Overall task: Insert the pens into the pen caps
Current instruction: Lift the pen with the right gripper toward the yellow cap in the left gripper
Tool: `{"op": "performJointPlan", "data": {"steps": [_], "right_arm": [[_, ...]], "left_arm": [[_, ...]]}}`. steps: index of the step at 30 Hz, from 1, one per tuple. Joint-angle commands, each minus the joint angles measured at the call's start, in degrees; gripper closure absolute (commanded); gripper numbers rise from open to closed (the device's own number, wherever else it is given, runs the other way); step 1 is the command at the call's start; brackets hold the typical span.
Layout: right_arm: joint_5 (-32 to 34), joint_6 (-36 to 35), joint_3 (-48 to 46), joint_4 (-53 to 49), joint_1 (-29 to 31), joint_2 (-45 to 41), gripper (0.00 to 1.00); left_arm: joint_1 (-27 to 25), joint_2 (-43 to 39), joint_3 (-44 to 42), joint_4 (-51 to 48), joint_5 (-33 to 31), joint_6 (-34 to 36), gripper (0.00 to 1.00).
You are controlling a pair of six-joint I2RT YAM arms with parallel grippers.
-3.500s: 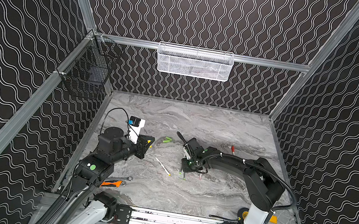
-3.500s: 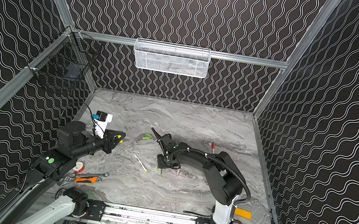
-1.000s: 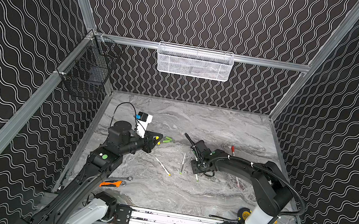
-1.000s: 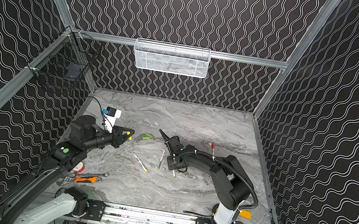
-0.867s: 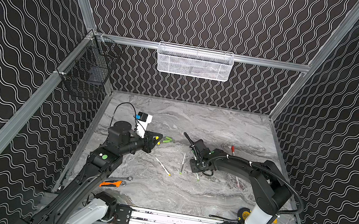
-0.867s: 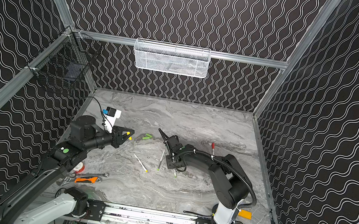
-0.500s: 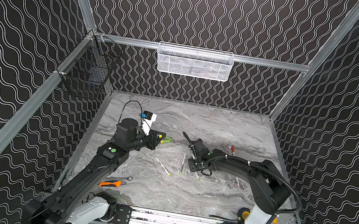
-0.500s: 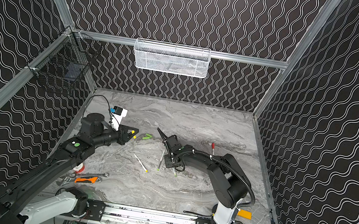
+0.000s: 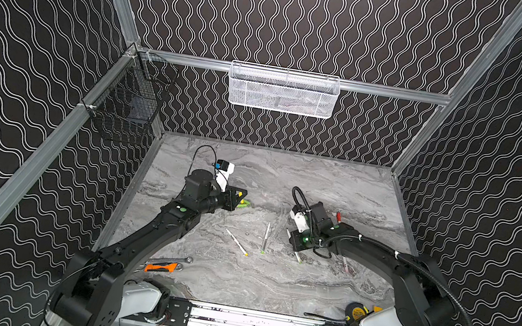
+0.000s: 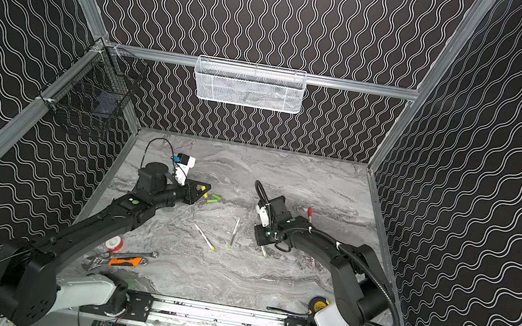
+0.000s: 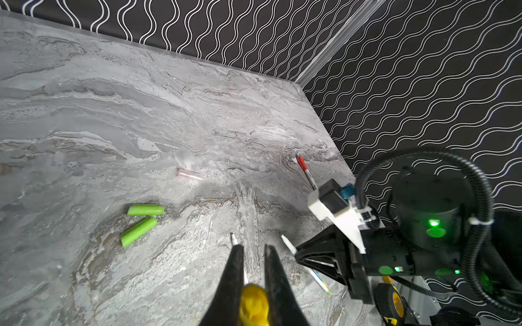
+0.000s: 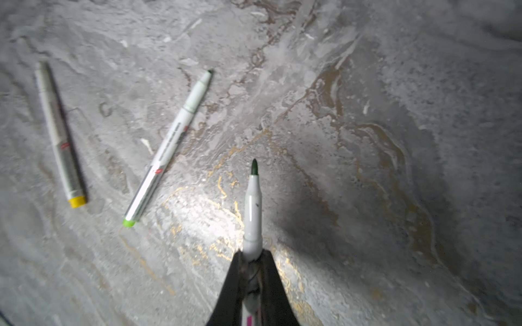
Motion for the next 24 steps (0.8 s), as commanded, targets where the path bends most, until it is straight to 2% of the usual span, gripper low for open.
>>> {"op": "performJointPlan", "data": {"steps": [1,10,15,24], "right_arm": [[-7.5,-3.5,-0.6,2.6,-1.2,-2.1,0.90],[-18.8,-3.7,-1.6,9.0,-0.7,-10.2,0.91],[-20.3,-4.2,-1.0,9.9,2.3,-13.8,0.91],[-19.1,-1.7,-1.3,15.3,10.7,-19.3,0.91]], "left_arm": [[-0.3,1.1,1.0,3.3,1.2,2.1,1.00],[-4.9,-1.4,0.9,0.0,0.9,5.2,1.00],[-5.1,-5.3,0.2,-0.6,4.0,4.6,1.00],[-5.2,-12.2,-2.3,2.8,13.9,-0.3,1.00]]}}
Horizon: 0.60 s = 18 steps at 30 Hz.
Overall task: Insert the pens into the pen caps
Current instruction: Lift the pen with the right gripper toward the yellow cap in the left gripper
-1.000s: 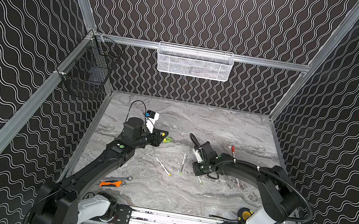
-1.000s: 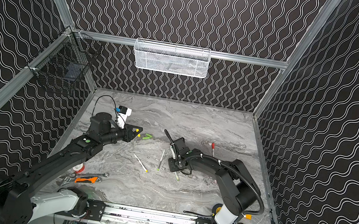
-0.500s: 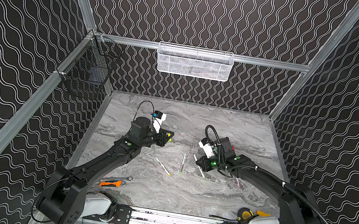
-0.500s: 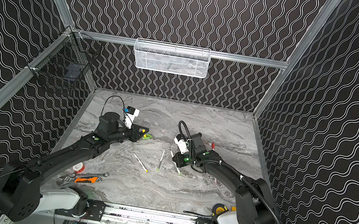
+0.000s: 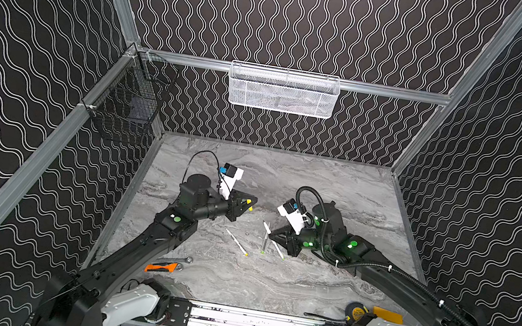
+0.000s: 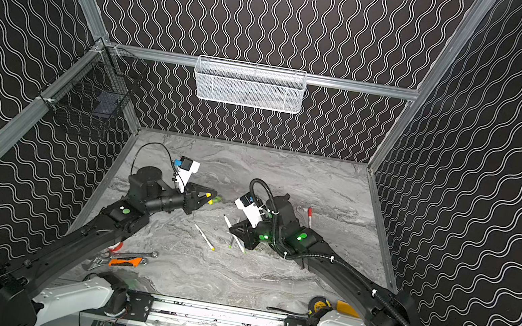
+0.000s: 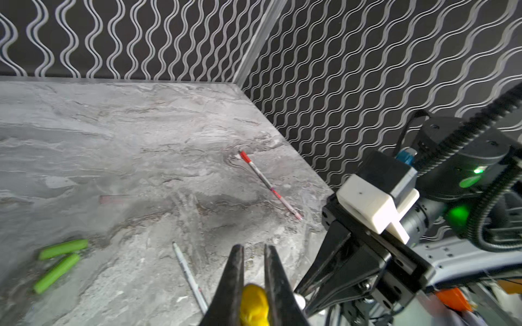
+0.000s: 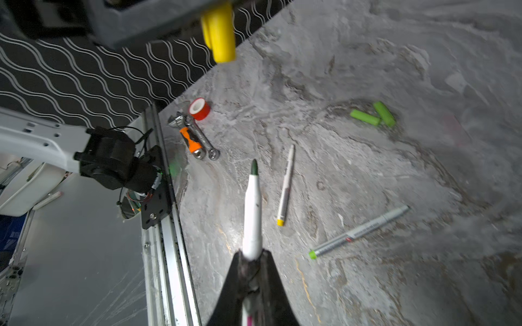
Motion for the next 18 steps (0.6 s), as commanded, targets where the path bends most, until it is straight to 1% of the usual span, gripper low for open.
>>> {"op": "performJointPlan", "data": {"steps": [1,4,7,11,15,18], "right_arm": [[0.0,1.5,-0.1,4.9,2.0,-1.3,0.91],[0.5,2.0,-0.6,6.3,3.9,-2.6,0.91],[0.8,1.8,-0.9,6.7,5.6,-3.6,0.91],[1.9,1.5,-0.6,6.5,7.2,-4.5,0.91],[2.1,1.7,-1.3,8.0,8.3,-6.0,0.91],[2.5,1.8,-1.3,8.2,8.6,-5.9,0.91]], "left_arm": [[0.0,-1.7,-0.6,3.5,5.9,-2.9,1.00],[0.1,-3.6,-0.9,4.1,9.6,-4.1,1.00],[0.4,-5.4,-1.6,5.6,11.7,-5.8,1.00],[1.5,-5.9,-2.7,10.3,16.2,-9.8,1.00],[2.0,-6.9,-3.7,12.3,17.4,-11.4,1.00],[2.1,-7.0,-3.8,12.7,18.5,-11.4,1.00]]}}
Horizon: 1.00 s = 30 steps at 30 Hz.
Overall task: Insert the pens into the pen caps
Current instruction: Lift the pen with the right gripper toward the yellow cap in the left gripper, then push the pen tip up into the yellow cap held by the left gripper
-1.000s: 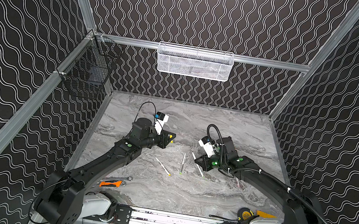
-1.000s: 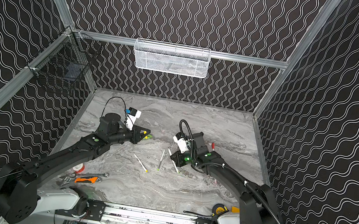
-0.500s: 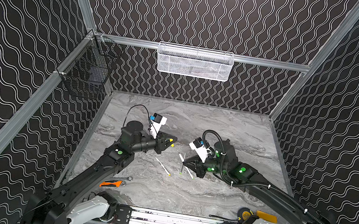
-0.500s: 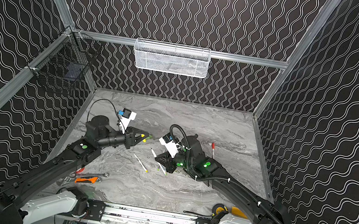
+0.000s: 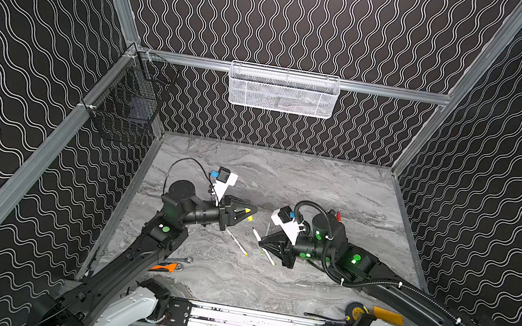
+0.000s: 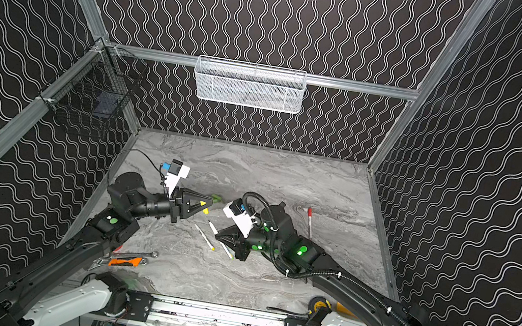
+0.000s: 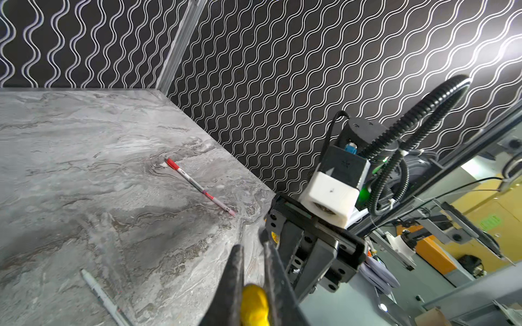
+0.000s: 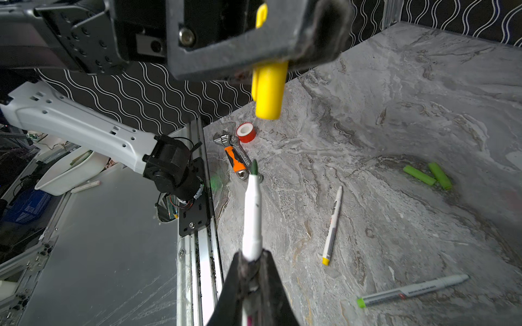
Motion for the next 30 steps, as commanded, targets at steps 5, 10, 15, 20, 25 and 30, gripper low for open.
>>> {"op": "performJointPlan", "data": {"steps": [5,10,15,20,25,30], "right_arm": [[1.0,0.3,0.3,3.8,0.3,0.2,0.91],[0.6,-0.3,1.2,4.7,0.4,0.8,0.92],[0.7,-0.7,2.2,4.7,0.4,1.5,0.92],[0.6,-0.8,2.3,5.5,0.4,1.7,0.92],[0.6,-0.9,2.4,6.4,0.4,1.4,0.92],[0.5,-1.2,2.6,6.1,0.4,1.5,0.93]], "left_arm": [[0.2,0.3,-0.6,5.2,3.6,-2.1,1.00],[0.2,0.4,-0.5,4.9,3.9,-1.7,1.00],[0.2,0.3,-0.5,4.5,3.8,-1.4,1.00],[0.2,0.0,-0.6,4.2,3.6,-1.2,1.00],[0.2,-0.2,-0.8,4.1,3.4,-1.2,1.00],[0.4,-1.2,-0.8,3.1,2.1,-0.5,1.00]]}}
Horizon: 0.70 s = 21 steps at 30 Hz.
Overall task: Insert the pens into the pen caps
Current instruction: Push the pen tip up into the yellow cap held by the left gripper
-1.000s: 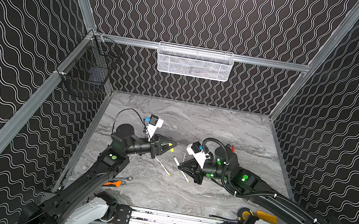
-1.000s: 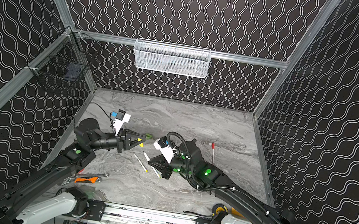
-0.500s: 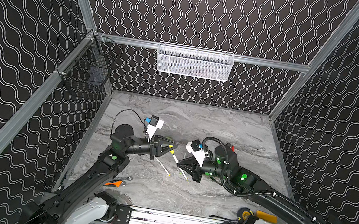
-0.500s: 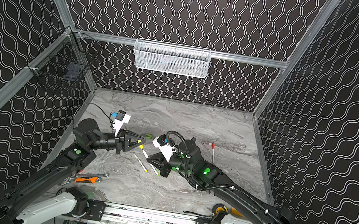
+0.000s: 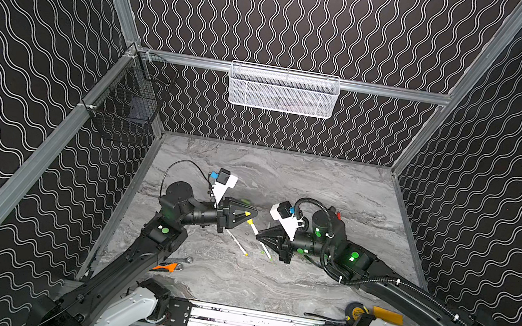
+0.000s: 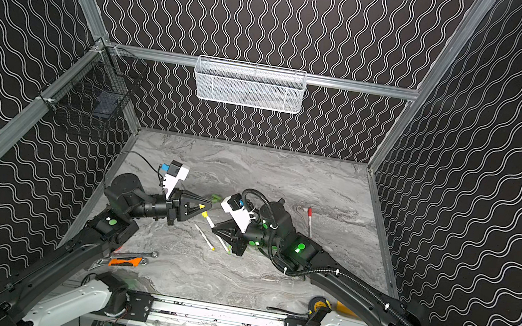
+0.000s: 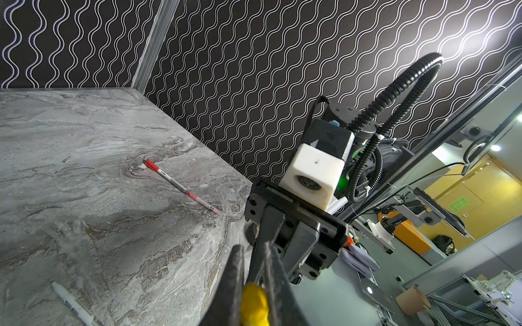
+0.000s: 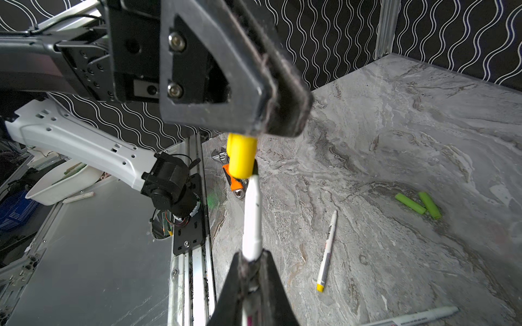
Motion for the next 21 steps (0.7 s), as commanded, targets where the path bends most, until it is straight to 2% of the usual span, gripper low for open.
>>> {"op": "performJointPlan", "data": {"steps": [1,12,21], "right_arm": [[-0.7,-0.7,0.5,2.6,0.1,-0.1,0.93],[-1.7,-0.8,0.5,3.0,0.2,1.0,0.93],[-0.8,-1.3,1.3,2.6,0.3,1.6,0.93]], "left_arm": [[0.4,-0.3,0.0,0.1,-1.2,0.9,1.00],[3.3,0.1,-1.1,6.1,-0.1,-3.2,1.00],[3.3,1.0,-1.7,8.9,1.9,-4.8,1.00]]}}
